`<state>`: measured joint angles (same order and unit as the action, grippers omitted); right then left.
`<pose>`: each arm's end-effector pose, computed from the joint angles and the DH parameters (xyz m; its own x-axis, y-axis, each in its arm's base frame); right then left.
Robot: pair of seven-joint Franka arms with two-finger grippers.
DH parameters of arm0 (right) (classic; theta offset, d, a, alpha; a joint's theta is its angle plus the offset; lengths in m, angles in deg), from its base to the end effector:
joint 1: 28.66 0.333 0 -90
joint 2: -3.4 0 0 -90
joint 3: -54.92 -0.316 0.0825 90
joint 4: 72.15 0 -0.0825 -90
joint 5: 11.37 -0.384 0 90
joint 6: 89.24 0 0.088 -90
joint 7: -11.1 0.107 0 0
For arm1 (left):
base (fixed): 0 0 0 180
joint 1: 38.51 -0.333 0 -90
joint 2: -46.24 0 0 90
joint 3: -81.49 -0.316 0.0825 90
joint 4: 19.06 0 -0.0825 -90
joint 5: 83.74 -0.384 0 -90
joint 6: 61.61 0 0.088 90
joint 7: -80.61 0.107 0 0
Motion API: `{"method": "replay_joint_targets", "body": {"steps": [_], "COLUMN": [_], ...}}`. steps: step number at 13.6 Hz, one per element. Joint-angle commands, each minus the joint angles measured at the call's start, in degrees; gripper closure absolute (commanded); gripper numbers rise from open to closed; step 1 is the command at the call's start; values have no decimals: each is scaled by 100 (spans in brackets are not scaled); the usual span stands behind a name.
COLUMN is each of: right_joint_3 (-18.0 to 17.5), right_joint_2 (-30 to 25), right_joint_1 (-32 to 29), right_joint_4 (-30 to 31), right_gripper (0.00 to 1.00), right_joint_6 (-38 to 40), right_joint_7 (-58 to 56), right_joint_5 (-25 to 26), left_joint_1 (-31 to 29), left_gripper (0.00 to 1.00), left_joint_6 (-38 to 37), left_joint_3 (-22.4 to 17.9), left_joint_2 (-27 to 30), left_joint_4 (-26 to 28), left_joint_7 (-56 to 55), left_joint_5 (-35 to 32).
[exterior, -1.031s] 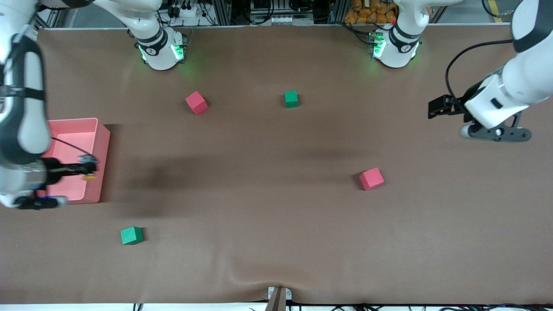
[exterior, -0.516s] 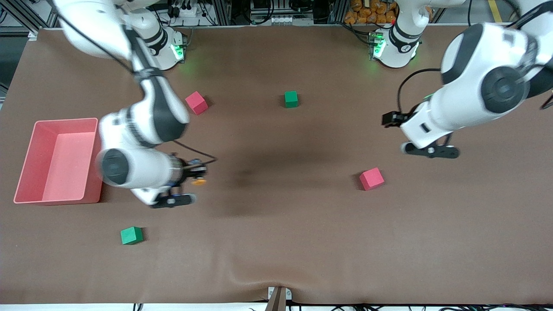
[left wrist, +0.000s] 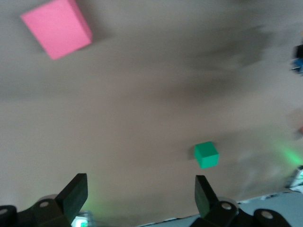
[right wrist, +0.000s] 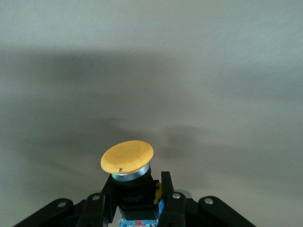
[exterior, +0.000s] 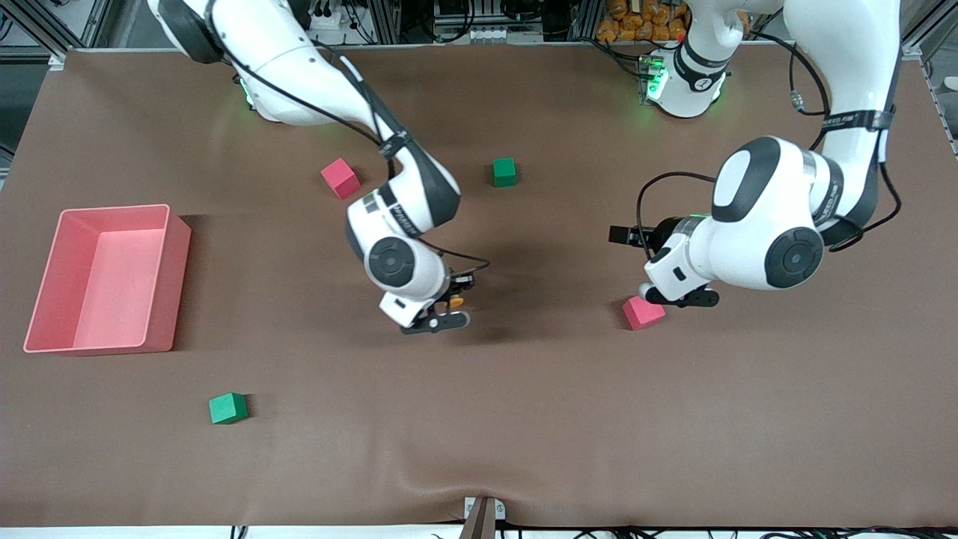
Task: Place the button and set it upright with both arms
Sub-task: 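Carry the button to mid-table while the left gripper moves toward it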
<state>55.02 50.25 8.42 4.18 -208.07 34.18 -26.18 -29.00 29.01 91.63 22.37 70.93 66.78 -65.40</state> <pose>0.5783 0.4523 0.2359 0.9788 0.1210 -0.1654 0.0943 -0.9825 -0.1608 0.5853 -0.2305 0.3865 0.8818 -0.0913 -0.4627 0.0322 -0.9672 0.2521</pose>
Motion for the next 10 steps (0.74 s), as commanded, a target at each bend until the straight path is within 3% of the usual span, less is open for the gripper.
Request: {"method": "replay_joint_targets", "body": {"steps": [1, 3, 4, 5, 7, 10], "right_joint_3": [95, 104, 104, 113, 130, 121], "right_joint_2": [245, 386, 421, 430, 413, 273], "right_joint_1": [317, 344, 336, 336, 344, 292], "right_joint_4": [-119, -110, -110, -101, -101, -136], "right_gripper": [100, 100, 85, 61, 0, 0], "right_joint_6": [-375, -544, -544, -544, -544, -492], "right_joint_7": [336, 355, 372, 373, 346, 373], "right_joint_5": [-93, -75, -75, -66, -31, -39], "left_joint_1": [60, 69, 77, 112, 113, 183], "left_gripper": [0, 0, 0, 0, 0, 0], "left_joint_6": [122, 333, 438, 483, 579, 825], "left_joint_3": [-12, -12, -12, -12, -12, -12], "left_joint_2": [-275, -451, -556, -653, -776, -908], "left_joint_4": [-105, -105, -105, -105, -113, -131], "left_joint_7": [-155, -173, -190, -199, -208, -295], "left_joint_5": [415, 495, 513, 687, 873, 961]}}
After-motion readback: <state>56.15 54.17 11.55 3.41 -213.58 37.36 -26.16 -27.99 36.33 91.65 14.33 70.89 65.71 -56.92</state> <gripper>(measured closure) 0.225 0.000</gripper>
